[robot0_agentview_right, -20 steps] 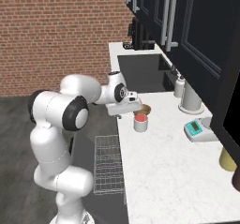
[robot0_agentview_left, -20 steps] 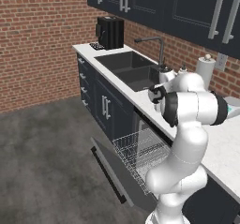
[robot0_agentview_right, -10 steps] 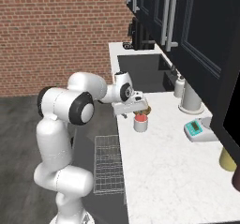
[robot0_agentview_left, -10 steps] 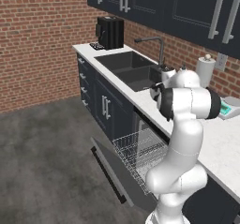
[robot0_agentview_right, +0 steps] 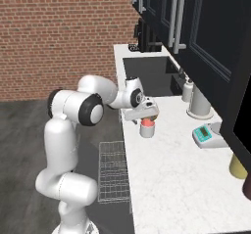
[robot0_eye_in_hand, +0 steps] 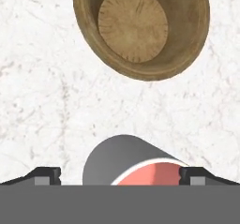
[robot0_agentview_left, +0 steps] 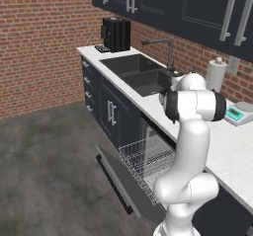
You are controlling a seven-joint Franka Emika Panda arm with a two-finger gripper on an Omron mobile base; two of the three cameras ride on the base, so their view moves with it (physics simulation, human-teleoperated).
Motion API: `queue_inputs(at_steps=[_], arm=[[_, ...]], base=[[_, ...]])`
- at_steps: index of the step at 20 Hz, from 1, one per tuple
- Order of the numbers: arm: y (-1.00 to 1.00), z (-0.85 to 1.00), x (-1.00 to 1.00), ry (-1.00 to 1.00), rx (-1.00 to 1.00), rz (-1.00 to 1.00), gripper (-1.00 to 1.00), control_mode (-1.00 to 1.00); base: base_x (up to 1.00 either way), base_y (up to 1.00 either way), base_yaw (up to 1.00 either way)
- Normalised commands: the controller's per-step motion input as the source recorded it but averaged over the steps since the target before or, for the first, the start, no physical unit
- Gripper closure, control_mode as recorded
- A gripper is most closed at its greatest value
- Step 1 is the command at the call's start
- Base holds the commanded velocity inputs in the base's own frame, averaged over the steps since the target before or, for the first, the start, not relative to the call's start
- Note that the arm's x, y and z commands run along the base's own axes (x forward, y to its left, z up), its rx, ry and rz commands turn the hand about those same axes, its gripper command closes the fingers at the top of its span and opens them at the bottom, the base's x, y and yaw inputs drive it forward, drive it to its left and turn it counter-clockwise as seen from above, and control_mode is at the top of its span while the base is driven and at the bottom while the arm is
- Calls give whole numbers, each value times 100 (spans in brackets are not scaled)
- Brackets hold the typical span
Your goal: Pick up the cup and bowl from the counter, place them in the dishwasher, and close the dishwasher door.
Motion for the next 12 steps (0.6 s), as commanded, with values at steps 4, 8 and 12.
queue_inputs(at_steps=[4,8,12], arm=[[0,-31,0,0,0,0,-100,-100],[1,-35,0,0,0,0,-100,-100],[0,-40,-5,3,0,0,-100,-100]], base=[[0,0,0],[0,0,0],[0,0,0]])
